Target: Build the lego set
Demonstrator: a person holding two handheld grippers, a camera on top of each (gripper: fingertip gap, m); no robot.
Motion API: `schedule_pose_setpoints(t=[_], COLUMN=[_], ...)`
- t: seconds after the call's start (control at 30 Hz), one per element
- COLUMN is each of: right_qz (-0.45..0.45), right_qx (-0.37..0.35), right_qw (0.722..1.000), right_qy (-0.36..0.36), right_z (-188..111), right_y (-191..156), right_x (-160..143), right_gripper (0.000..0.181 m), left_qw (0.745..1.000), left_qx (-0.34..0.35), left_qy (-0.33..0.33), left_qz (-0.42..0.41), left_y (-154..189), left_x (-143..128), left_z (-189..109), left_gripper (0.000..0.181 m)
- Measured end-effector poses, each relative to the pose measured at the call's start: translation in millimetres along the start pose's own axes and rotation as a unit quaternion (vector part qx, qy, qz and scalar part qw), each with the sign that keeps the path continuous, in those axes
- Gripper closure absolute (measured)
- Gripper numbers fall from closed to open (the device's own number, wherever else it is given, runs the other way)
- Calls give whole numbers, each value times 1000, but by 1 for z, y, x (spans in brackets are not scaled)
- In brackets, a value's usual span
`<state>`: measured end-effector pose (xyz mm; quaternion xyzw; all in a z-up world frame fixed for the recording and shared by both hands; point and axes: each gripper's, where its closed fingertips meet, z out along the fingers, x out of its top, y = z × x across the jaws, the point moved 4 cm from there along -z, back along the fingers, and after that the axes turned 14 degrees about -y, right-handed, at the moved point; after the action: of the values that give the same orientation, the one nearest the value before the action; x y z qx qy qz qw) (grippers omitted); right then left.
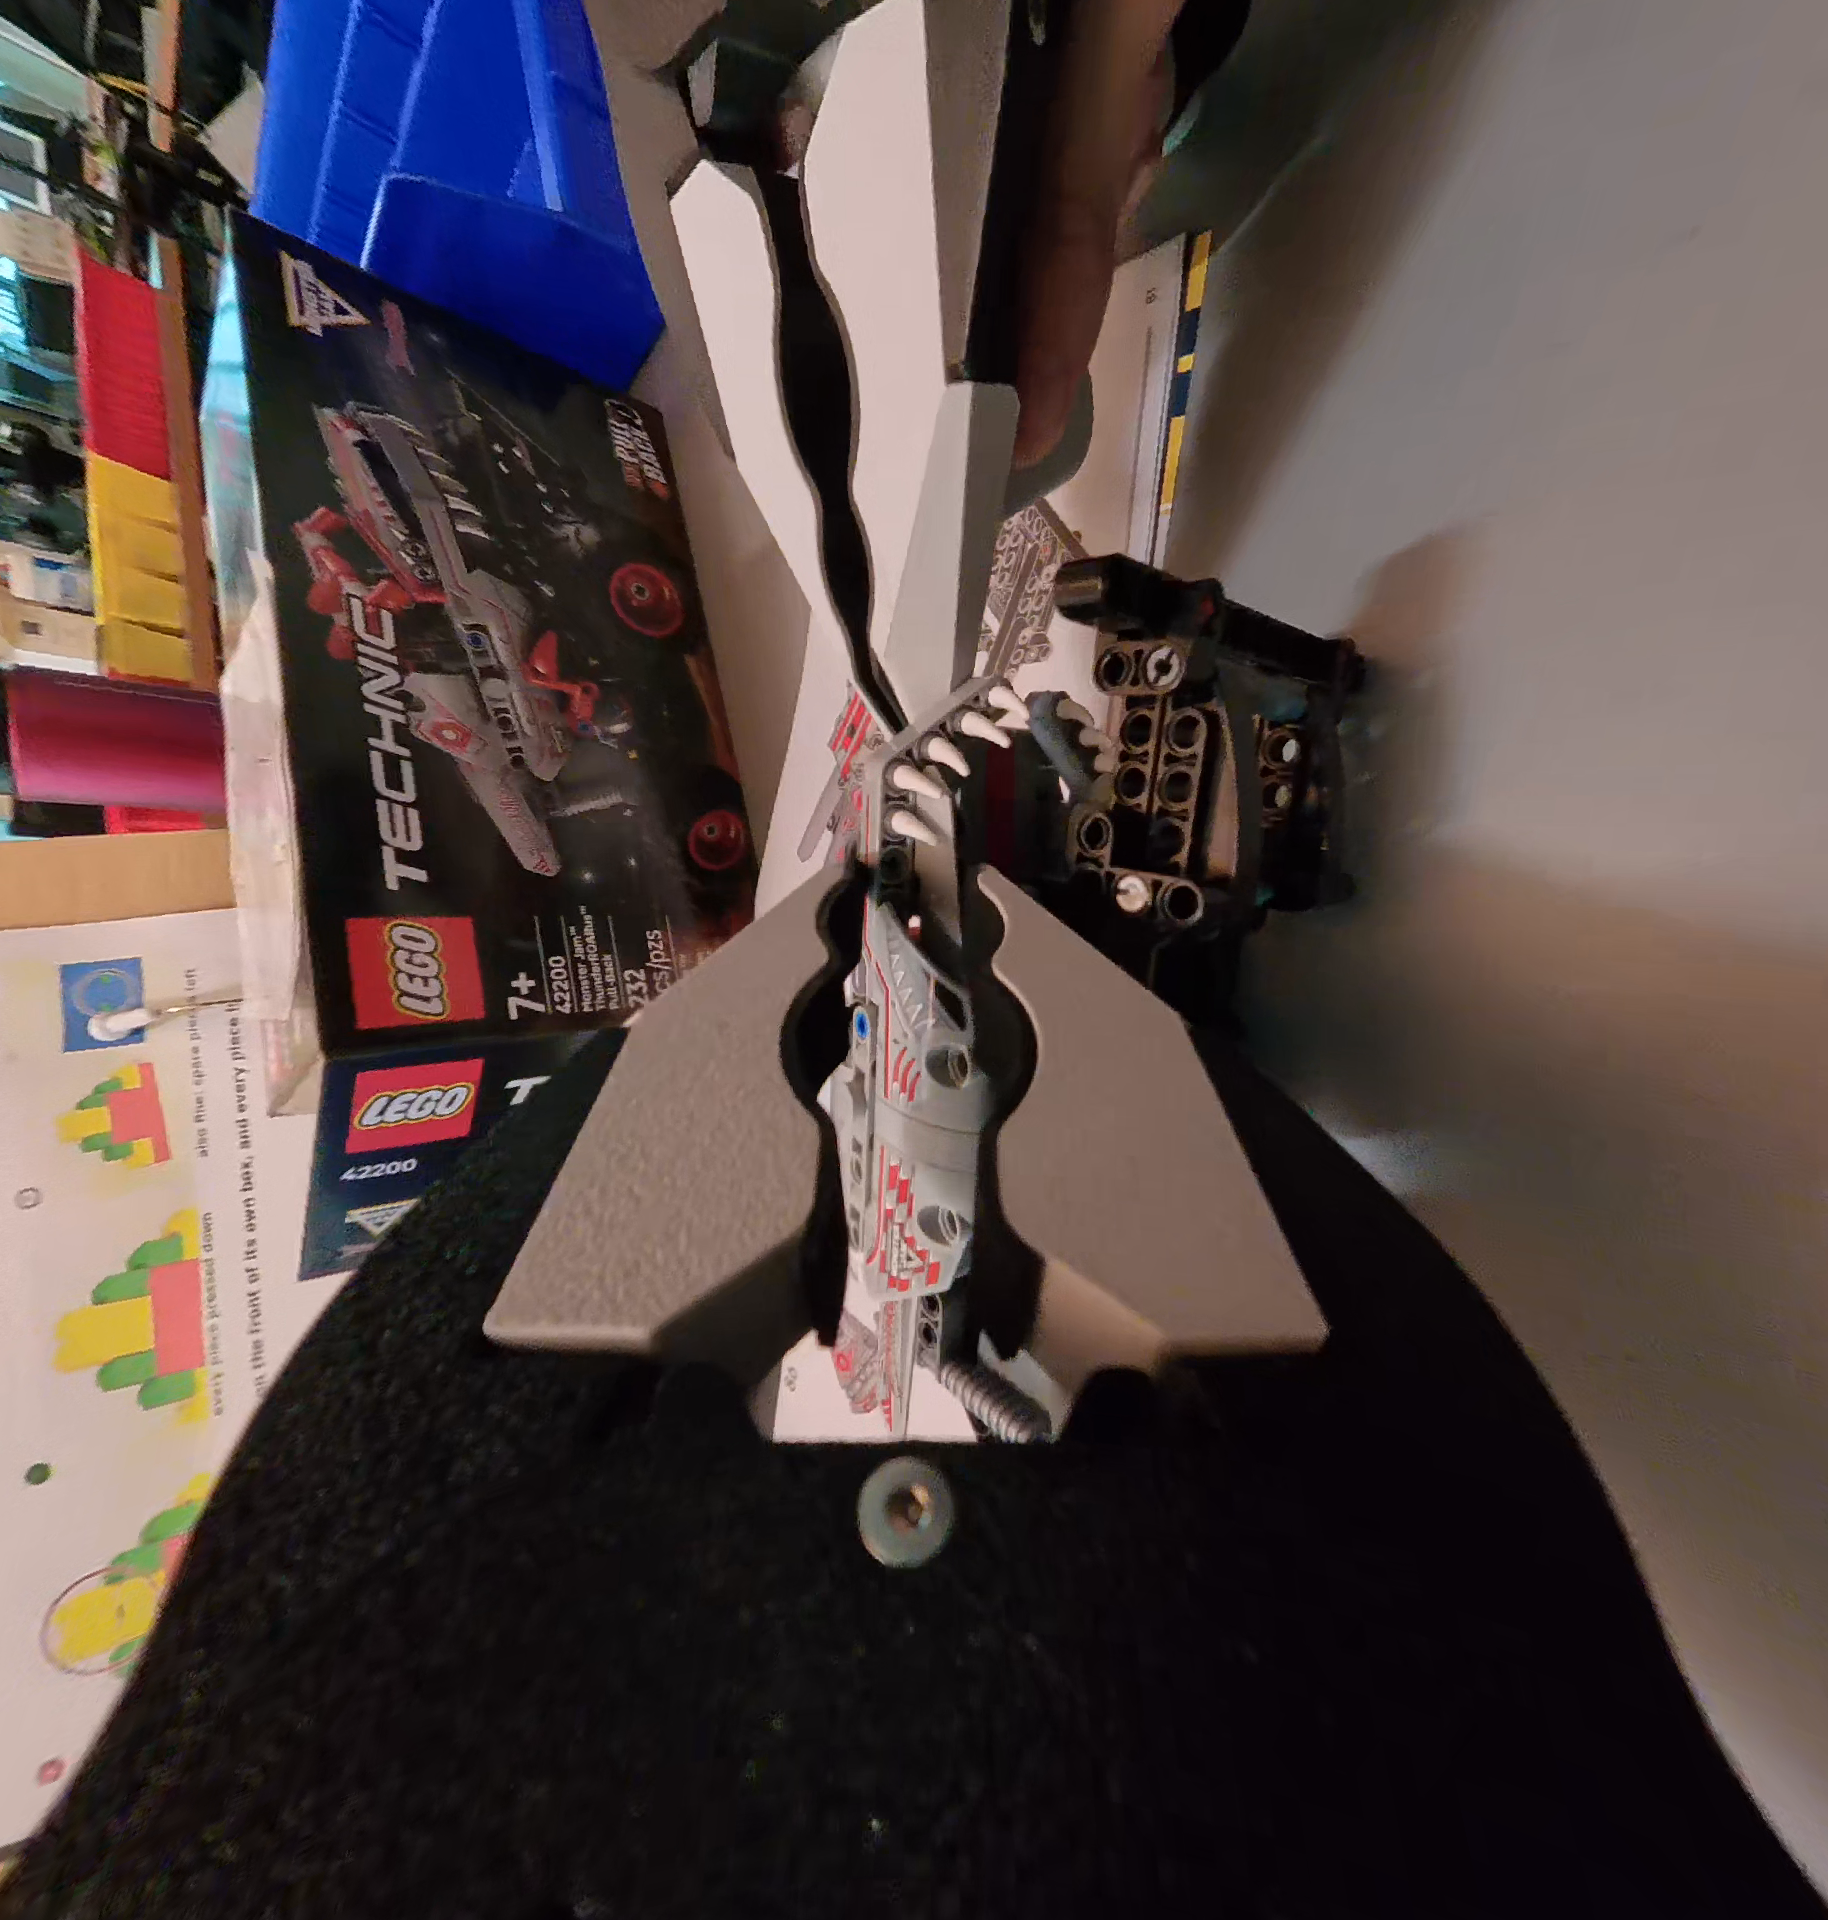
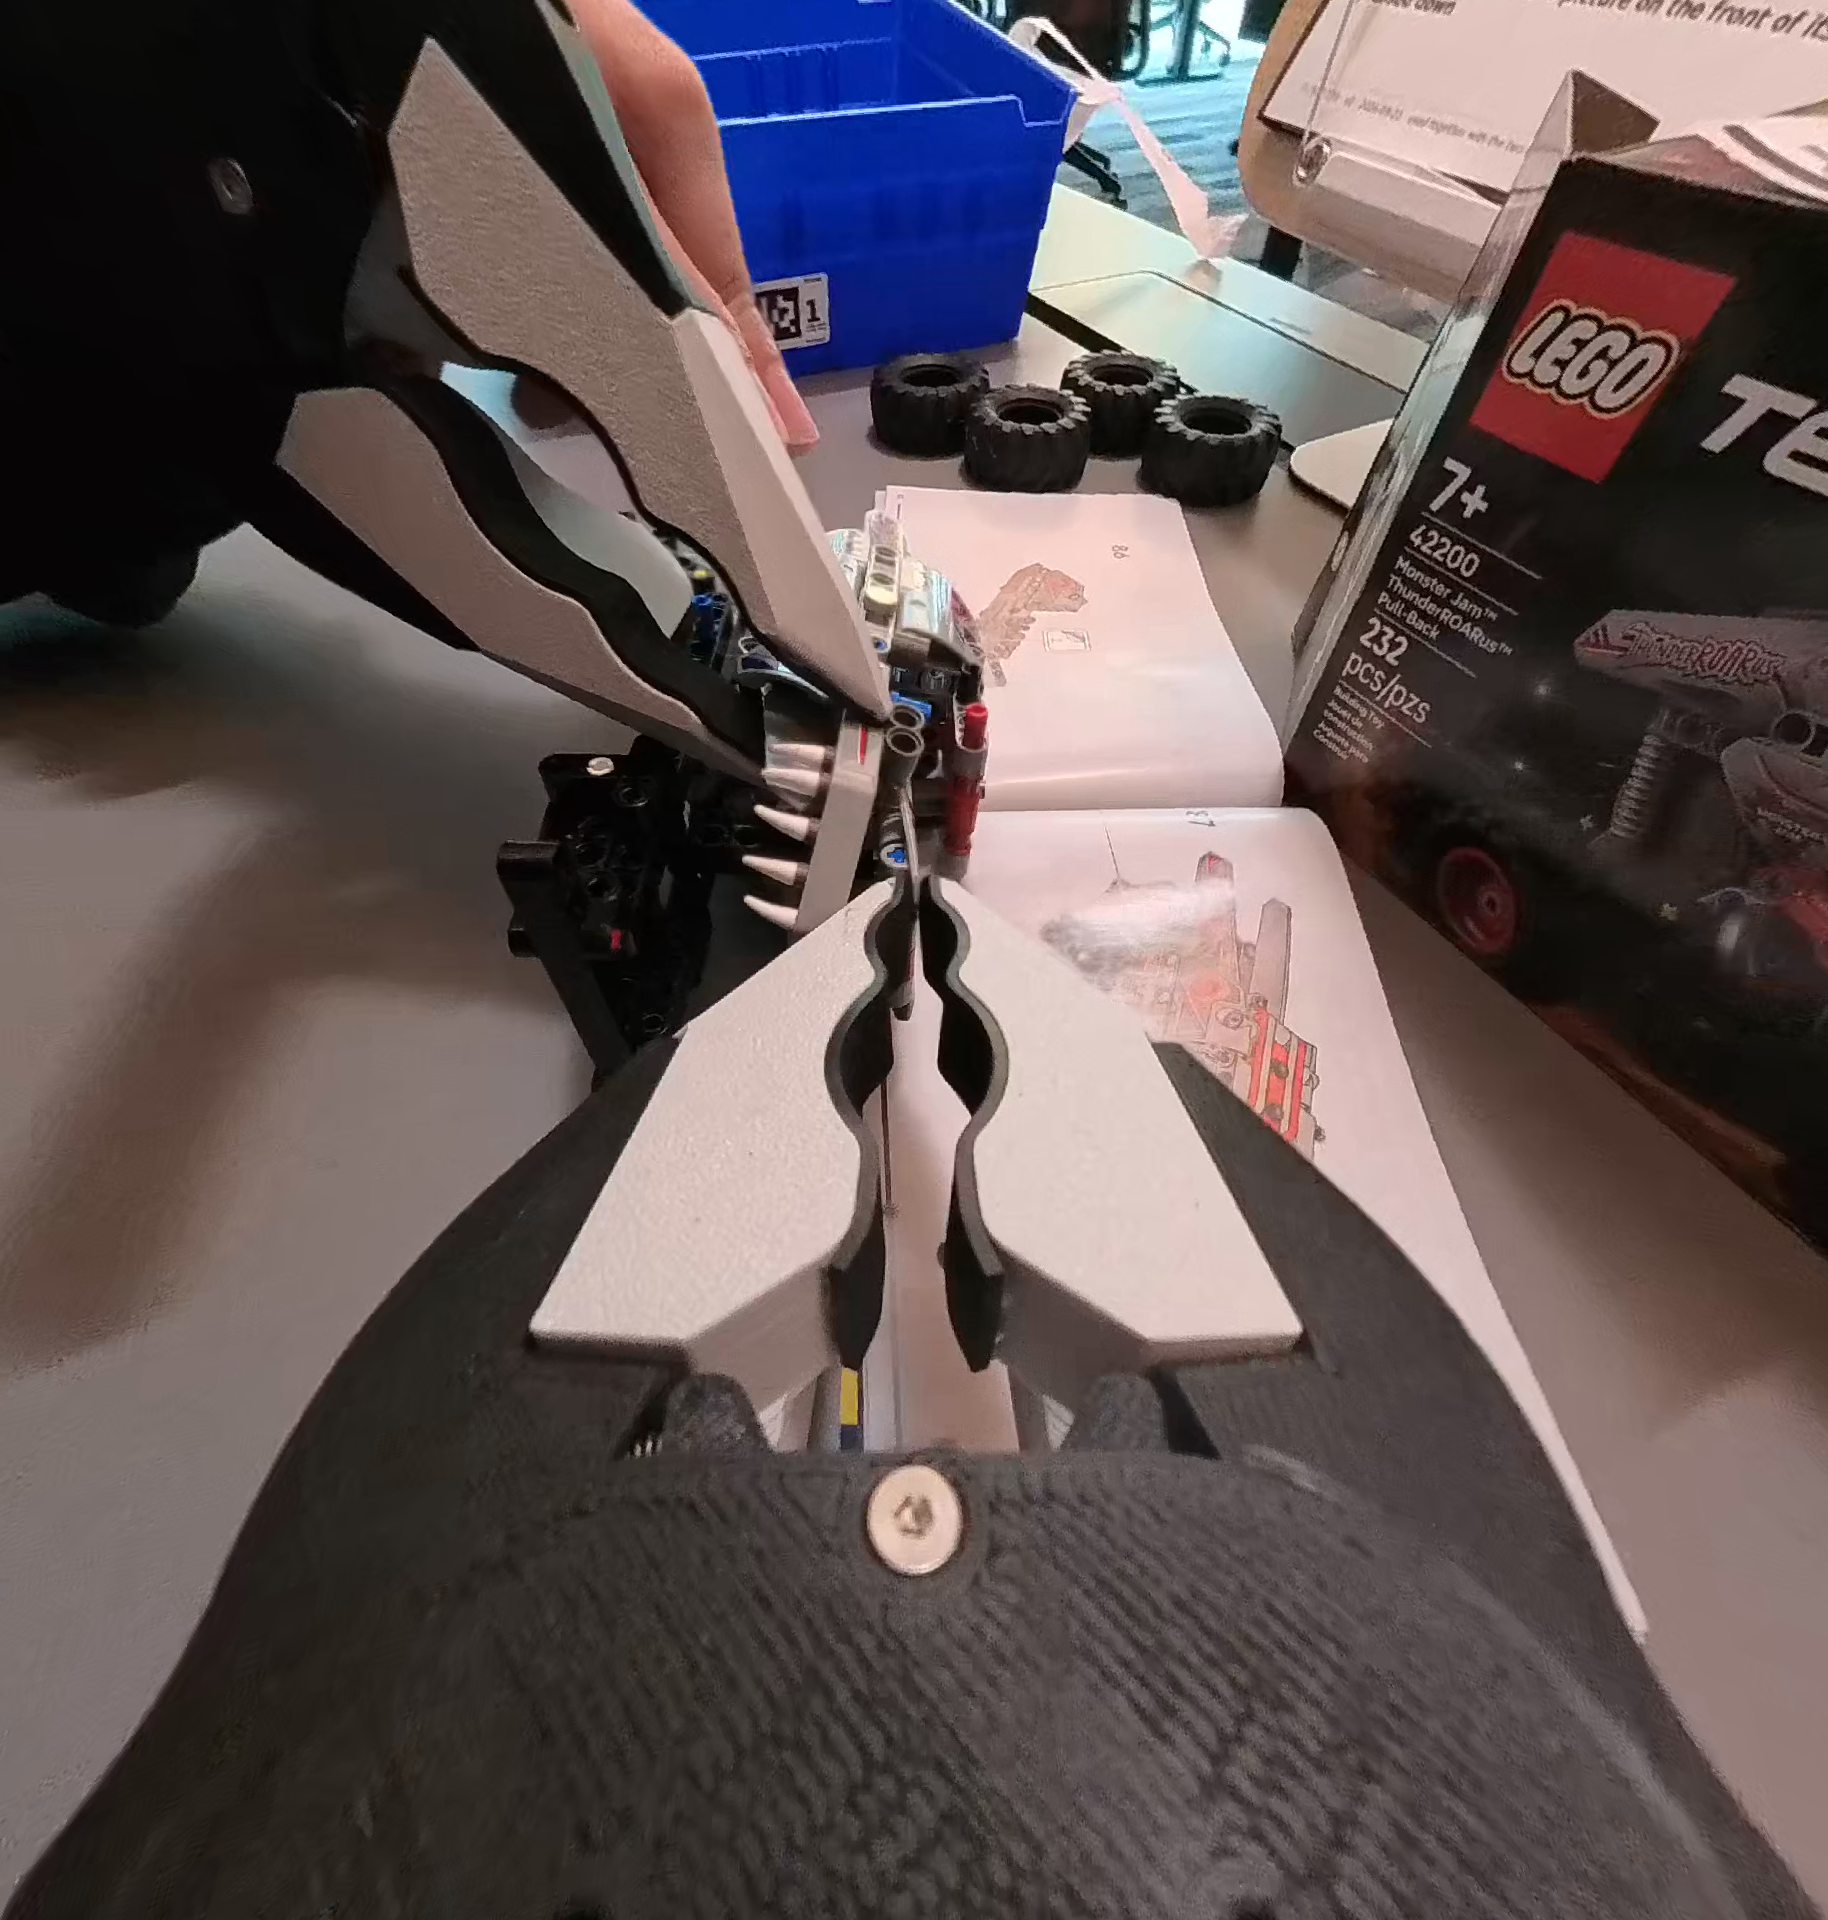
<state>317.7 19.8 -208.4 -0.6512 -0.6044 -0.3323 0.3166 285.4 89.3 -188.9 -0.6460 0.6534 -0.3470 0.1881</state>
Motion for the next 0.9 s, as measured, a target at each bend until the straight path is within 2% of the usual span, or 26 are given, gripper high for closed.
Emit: schedule_pose_setpoints(t=[0.17, 0.33, 0.53, 0.67, 0.9], right_qz=[27, 27, 21, 14, 17], right_qx=[6, 9, 8, 3, 3], right_qw=[1000, 1000, 1000, 1000, 1000], right_qy=[-10, -10, -12, -12, -13], right_z=[2, 3, 3, 3, 3], right_y=[4, 3, 2, 1, 2], right_x=[-2, -1, -1, -1, -2], right_gripper=[181, 181, 181, 181, 181], left_qw=[999, 999, 999, 998, 998], left_qx=[-40, -31, -32, -56, 2], left_qy=[1, 3, -25, -30, -49], left_qz=[-24, -17, -5, 0, 46], left_y=[-4, -4, -7, -5, -2], left_x=[-1, -3, -8, -6, 2], left_z=[5, 2, -5, -6, -9], left_gripper=[164, 163, 157, 166, 167])
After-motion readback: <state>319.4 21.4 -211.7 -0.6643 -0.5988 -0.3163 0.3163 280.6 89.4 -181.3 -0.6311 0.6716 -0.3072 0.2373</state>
